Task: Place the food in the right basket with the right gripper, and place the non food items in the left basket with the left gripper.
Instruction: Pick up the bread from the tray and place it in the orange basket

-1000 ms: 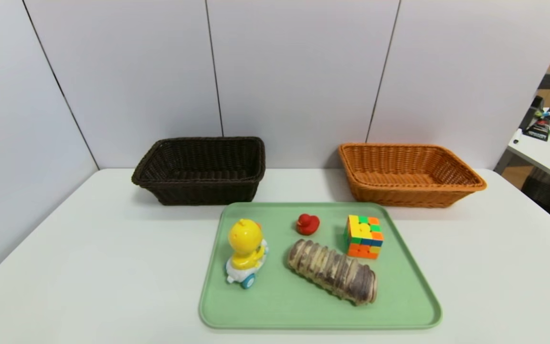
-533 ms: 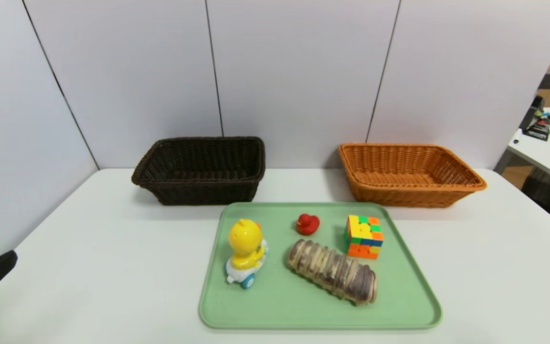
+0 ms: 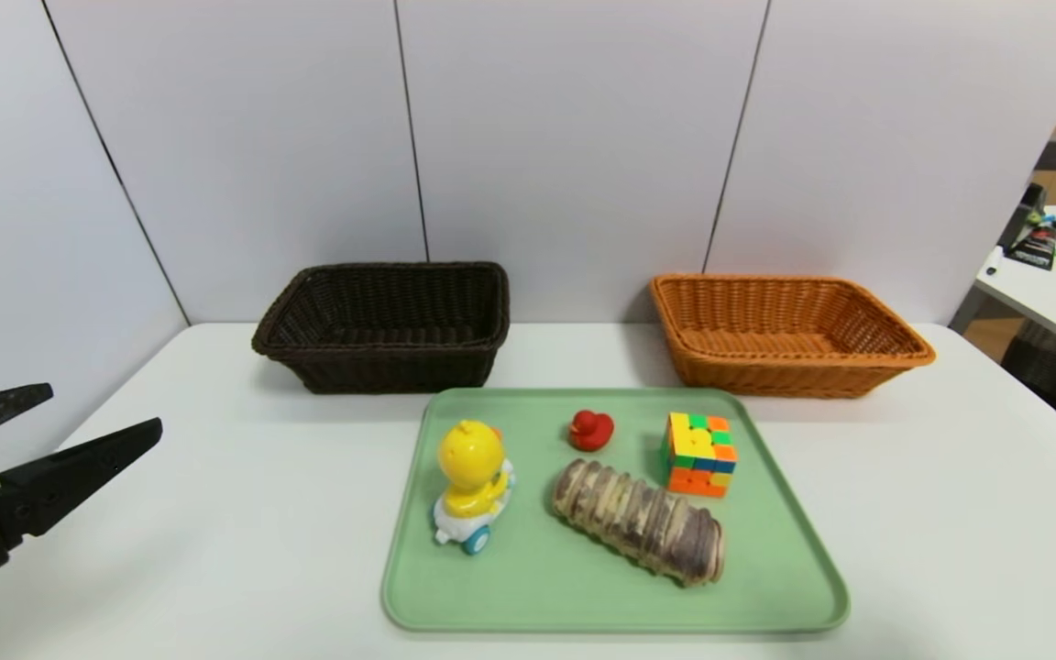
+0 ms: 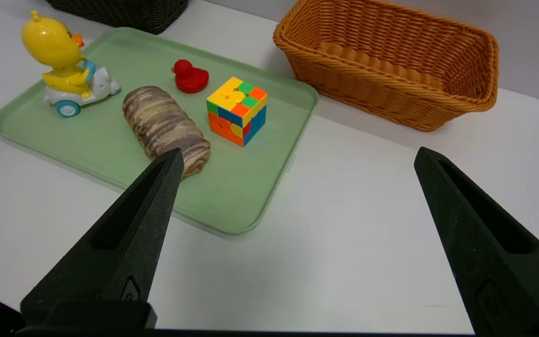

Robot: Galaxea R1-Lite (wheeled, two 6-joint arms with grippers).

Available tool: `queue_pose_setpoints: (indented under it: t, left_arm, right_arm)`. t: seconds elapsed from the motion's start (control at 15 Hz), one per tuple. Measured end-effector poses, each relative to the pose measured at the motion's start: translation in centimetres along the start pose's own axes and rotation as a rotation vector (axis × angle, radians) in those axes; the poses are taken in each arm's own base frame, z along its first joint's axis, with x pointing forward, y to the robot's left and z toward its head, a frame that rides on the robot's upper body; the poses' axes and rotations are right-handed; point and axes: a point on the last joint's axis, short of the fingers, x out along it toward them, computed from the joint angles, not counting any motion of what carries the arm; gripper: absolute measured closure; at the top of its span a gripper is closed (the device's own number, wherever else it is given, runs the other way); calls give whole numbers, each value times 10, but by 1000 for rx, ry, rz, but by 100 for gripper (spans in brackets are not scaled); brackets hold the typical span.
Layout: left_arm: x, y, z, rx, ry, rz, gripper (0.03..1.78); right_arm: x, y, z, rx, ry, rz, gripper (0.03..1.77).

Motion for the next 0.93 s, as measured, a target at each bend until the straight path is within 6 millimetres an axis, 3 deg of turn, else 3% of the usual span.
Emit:
queue_pose_setpoints:
  t: [0.27, 0.6, 0.93]
  left_arm:
    - [17, -4, -8, -10, 73, -64, 12]
    - [35, -24, -17, -13, 95, -112, 12]
    - [39, -33, -20, 5, 93, -132, 12]
  right_arm:
    - [17, -3, 4, -2, 24, 63, 10]
    - [36, -4, 3, -4, 56, 125, 10]
    - [63, 0, 11, -18, 83, 222, 10]
